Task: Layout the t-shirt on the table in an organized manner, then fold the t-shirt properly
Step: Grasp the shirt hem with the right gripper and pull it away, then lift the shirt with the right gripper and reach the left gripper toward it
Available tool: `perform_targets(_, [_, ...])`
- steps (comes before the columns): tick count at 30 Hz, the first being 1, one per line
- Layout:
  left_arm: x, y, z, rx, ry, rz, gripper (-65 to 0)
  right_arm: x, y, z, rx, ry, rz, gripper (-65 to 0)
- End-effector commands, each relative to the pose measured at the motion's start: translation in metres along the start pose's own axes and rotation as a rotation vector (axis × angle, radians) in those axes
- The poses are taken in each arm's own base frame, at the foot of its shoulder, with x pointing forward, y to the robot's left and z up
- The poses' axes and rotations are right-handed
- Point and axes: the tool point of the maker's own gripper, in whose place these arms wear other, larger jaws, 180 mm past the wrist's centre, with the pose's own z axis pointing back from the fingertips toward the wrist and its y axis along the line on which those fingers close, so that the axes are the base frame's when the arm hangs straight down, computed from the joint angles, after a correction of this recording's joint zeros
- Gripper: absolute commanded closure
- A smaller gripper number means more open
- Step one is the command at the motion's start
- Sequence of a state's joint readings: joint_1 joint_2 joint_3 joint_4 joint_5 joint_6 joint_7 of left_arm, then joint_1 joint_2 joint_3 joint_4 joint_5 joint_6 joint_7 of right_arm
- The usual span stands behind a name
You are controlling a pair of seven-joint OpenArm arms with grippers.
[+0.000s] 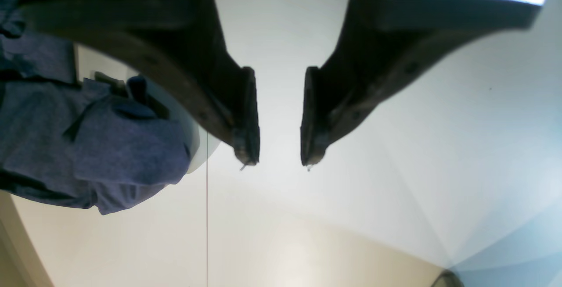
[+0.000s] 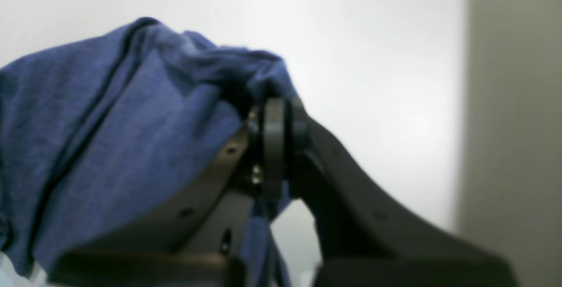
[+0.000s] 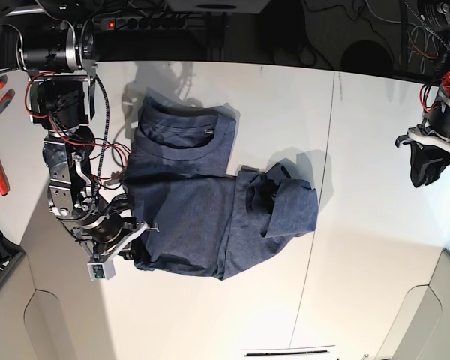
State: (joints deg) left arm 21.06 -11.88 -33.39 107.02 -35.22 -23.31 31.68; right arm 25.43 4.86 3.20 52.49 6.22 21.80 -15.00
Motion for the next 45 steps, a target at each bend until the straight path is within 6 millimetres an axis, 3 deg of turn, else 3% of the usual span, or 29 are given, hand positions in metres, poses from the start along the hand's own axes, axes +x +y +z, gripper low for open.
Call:
perform_targets(1, [0.015, -0.002, 0.001, -0.015, -0.05, -0.013, -19.8, 0.029, 0.001, -0.001, 0.005, -0.074, 0.002, 0.0])
perform_targets(4, [0.016, -0.002, 0.001, -0.015, -0.054, -0.012, -19.8, 0.035, 0.008, -0.002, 0.016, -0.109, -0.005, 0.0])
perform_targets(7, [0.016, -0.002, 0.001, -0.015, -0.055, -0.013, -19.8, 0.066, 0.008, 0.001, 0.017, -0.224, 0.002, 0.0])
perform_targets(10, [0.016, -0.002, 0.001, -0.013, -0.054, -0.015, -19.8, 0.116, 0.004, 0.002, -0.002, -0.308, 0.029, 0.0])
perform_targets(14, [0.015, -0.002, 0.001, -0.013, -0.053, -0.015, -19.8, 0.207, 0.011, 0.014, 0.018, -0.425, 0.074, 0.0])
perform_targets(18, [0.015, -0.001, 0.001, -0.007, -0.049, -0.027, -19.8, 0.291, 0.057, 0.051, 0.183, -0.524, 0.116, 0.0])
perform_targets(21, [0.015, -0.001, 0.001, -0.007, -0.049, -0.027, -19.8, 0.329, 0.107, 0.096, 0.33, -0.566, 0.194, 0.0])
perform_targets(25, [0.014, -0.001, 0.001, -0.007, -0.049, -0.025, -19.8, 0.323, 0.151, 0.147, 0.44, -0.469, 0.31, 0.0])
perform_targets(28, [0.014, -0.001, 0.001, -0.007, -0.05, -0.025, -19.8, 0.304, 0.157, 0.163, 0.436, -0.455, 0.361, 0.0])
perform_targets(37, [0.015, -0.001, 0.001, -0.007, -0.05, -0.024, -19.8, 0.201, 0.142, 0.13, 0.436, -0.292, 0.24, 0.0])
perform_targets(40, [0.019, -0.003, -0.001, -0.016, -0.066, -0.013, -19.8, 0.189, 0.134, 0.124, 0.395, -0.274, 0.238, 0.0])
perform_targets(45, [0.021, -0.004, -0.002, -0.018, -0.07, -0.01, -19.8, 0.195, 0.137, 0.127, 0.41, -0.309, 0.224, 0.0])
